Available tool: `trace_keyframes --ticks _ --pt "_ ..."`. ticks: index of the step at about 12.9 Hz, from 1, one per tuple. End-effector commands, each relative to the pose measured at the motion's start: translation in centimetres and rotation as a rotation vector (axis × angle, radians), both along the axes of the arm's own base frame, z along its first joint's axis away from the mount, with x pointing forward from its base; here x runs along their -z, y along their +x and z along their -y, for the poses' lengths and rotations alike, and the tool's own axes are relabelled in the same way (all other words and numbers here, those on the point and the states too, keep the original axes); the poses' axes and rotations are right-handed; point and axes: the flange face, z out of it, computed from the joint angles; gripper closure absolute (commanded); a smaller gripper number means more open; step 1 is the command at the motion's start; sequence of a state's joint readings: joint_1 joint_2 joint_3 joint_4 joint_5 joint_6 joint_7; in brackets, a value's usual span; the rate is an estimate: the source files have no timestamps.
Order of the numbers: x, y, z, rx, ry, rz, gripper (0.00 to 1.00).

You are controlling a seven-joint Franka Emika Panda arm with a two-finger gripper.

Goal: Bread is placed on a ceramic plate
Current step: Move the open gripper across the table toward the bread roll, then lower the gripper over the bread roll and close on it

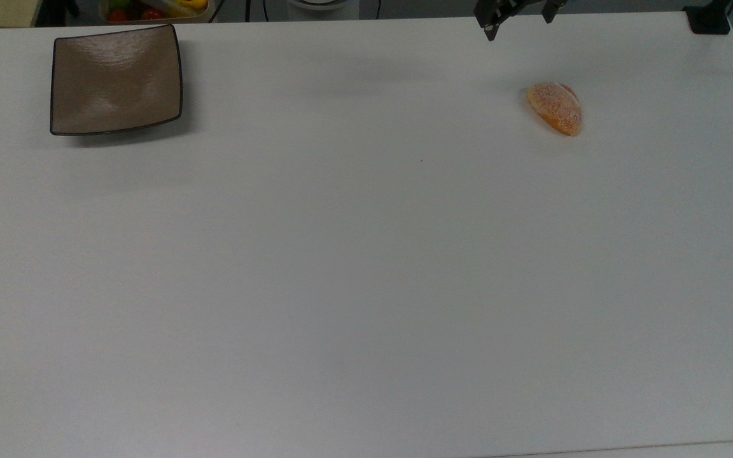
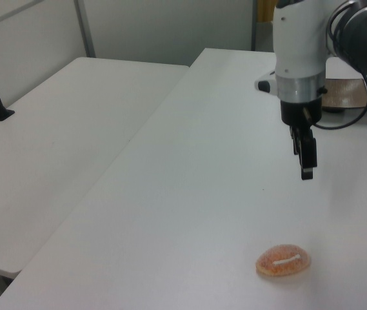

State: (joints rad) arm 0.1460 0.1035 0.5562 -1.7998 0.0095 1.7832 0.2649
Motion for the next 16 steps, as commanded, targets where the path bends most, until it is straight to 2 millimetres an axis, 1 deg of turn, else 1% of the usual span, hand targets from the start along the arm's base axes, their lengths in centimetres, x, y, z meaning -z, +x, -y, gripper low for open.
trace_keyframes --ticks 1,2,4,5,8,10,11,12,14,16 --pt "2.6 -0.8 -2.4 -0.041 0.0 0.01 0.0" --pt "3.4 -0.8 -3.2 -0.056 0.01 0.015 0.0" --pt "3.7 -0.9 -4.1 -0.068 0.035 0.034 0.0" --pt "3.9 -1.5 -4.8 -0.083 0.038 0.03 0.0" --pt "5.2 -2.0 -6.6 -0.118 0.063 0.041 0.0" --pt "7.0 -2.2 -7.3 -0.153 0.035 0.037 0.0" --pt "8.3 -2.4 -8.1 -0.179 0.023 0.049 0.0" --pt "9.4 -2.5 -8.8 -0.165 0.014 0.062 0.0" --pt "11.1 -3.0 -9.6 -0.165 -0.024 0.075 0.0" --pt "12.8 -2.9 -9.9 -0.162 -0.052 0.074 0.0"
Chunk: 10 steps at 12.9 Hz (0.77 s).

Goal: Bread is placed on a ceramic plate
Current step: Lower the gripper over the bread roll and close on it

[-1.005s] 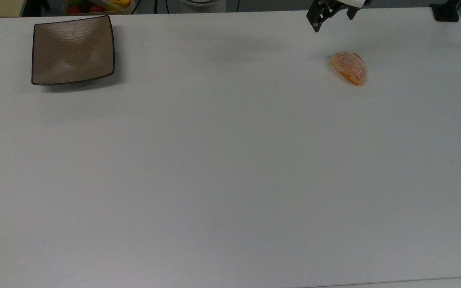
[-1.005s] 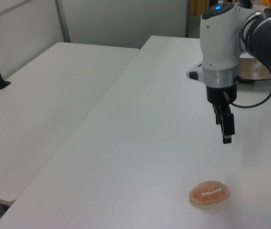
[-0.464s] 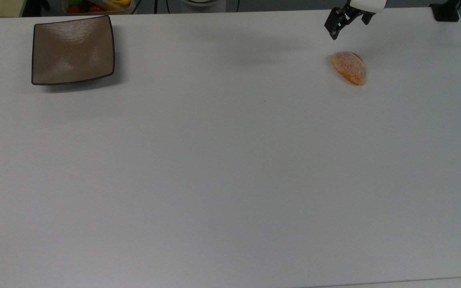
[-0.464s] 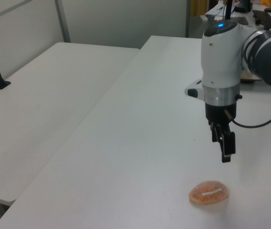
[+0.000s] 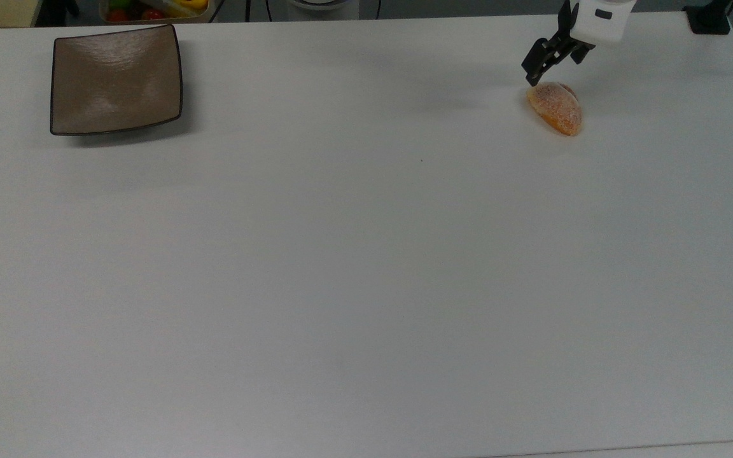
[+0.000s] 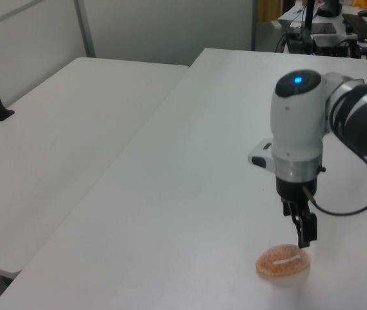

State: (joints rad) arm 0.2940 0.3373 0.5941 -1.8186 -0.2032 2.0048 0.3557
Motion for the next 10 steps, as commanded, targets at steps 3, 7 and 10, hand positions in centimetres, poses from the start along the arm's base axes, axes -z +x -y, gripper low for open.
trace_keyframes --ticks 3,7,10 --pt "3.9 -0.2 -1.7 -0.006 -0.023 0.019 0.0" --pt "6.4 -0.1 -2.6 0.004 -0.063 0.049 0.02" --pt "6.0 0.0 -2.6 0.025 -0.067 0.065 0.62"
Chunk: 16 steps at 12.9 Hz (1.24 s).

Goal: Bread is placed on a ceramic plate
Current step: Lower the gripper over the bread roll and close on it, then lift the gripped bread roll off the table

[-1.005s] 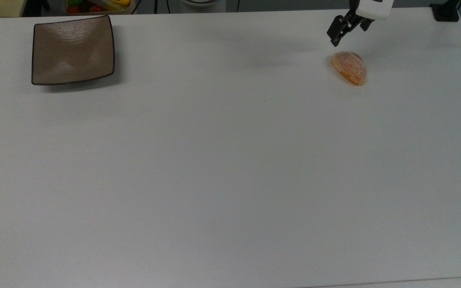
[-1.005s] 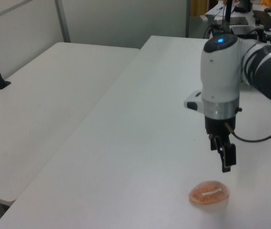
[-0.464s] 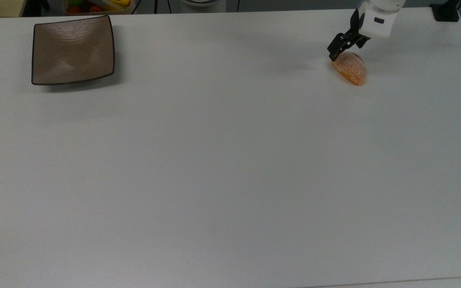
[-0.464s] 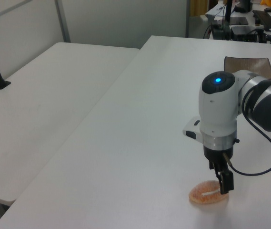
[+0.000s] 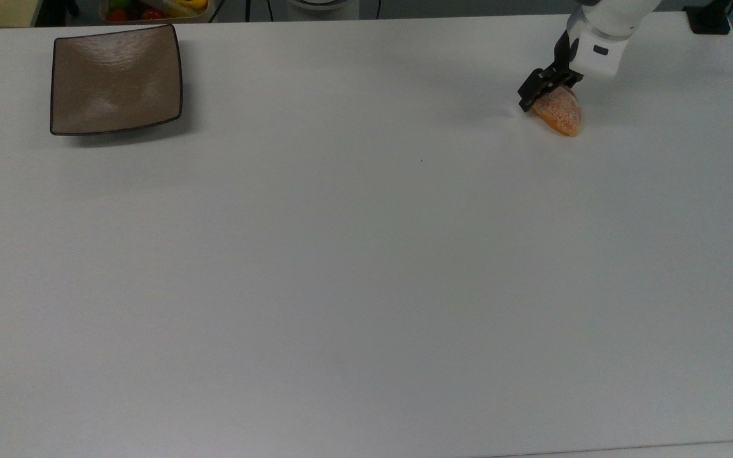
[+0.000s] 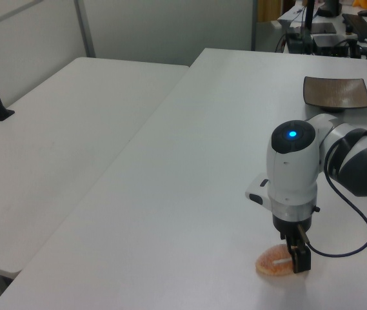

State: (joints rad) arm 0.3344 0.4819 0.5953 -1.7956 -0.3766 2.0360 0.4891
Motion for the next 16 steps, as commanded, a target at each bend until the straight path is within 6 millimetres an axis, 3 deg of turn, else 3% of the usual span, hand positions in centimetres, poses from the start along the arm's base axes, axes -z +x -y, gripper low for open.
trace_keyframes --ticks 1,3,6,9,12,15,16 --pt "-0.6 0.2 -0.7 0.022 0.016 0.035 0.63" --pt "-1.0 0.6 -0.7 0.03 0.022 0.042 0.69" --pt "-2.0 0.8 -0.7 0.037 0.025 0.052 0.69" --pt "-6.0 1.0 0.2 0.063 0.047 0.104 0.69" --pt "-10.5 3.5 3.9 0.157 0.049 0.159 0.68" --pt "-12.1 5.0 7.4 0.212 0.028 0.2 0.68" --pt "-12.8 6.7 9.8 0.261 0.02 0.218 0.68"
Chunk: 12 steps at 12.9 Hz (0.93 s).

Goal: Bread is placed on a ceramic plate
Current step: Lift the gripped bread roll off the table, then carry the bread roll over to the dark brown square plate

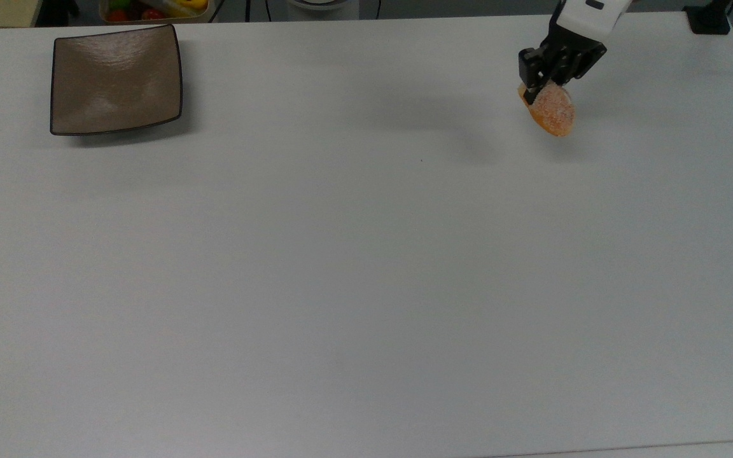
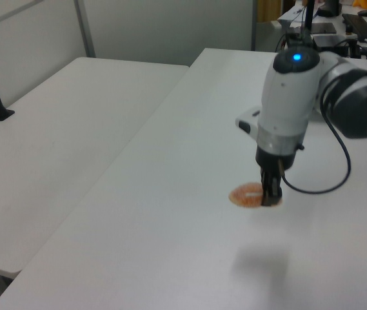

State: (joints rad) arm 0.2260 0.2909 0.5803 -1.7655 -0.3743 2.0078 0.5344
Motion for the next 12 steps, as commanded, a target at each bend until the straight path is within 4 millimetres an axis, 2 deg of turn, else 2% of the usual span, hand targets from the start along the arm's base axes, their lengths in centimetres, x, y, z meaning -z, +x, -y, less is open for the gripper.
trace_keyframes --ticks 1,4,6,7,8,10,12 --pt "-2.0 2.3 5.9 0.123 -0.022 0.03 0.68" --pt "-3.3 5.1 11.2 0.165 -0.036 0.013 0.68" --pt "-4.0 7.2 15.8 0.173 -0.043 -0.012 0.68" --pt "-4.3 7.6 17.1 0.18 -0.05 -0.015 0.68" --pt "-4.5 8.5 19.3 0.205 -0.055 -0.014 0.68" --pt "-4.3 9.4 22.0 0.233 -0.067 -0.024 0.68" --pt "-5.5 10.4 27.1 0.258 -0.091 -0.039 0.68"
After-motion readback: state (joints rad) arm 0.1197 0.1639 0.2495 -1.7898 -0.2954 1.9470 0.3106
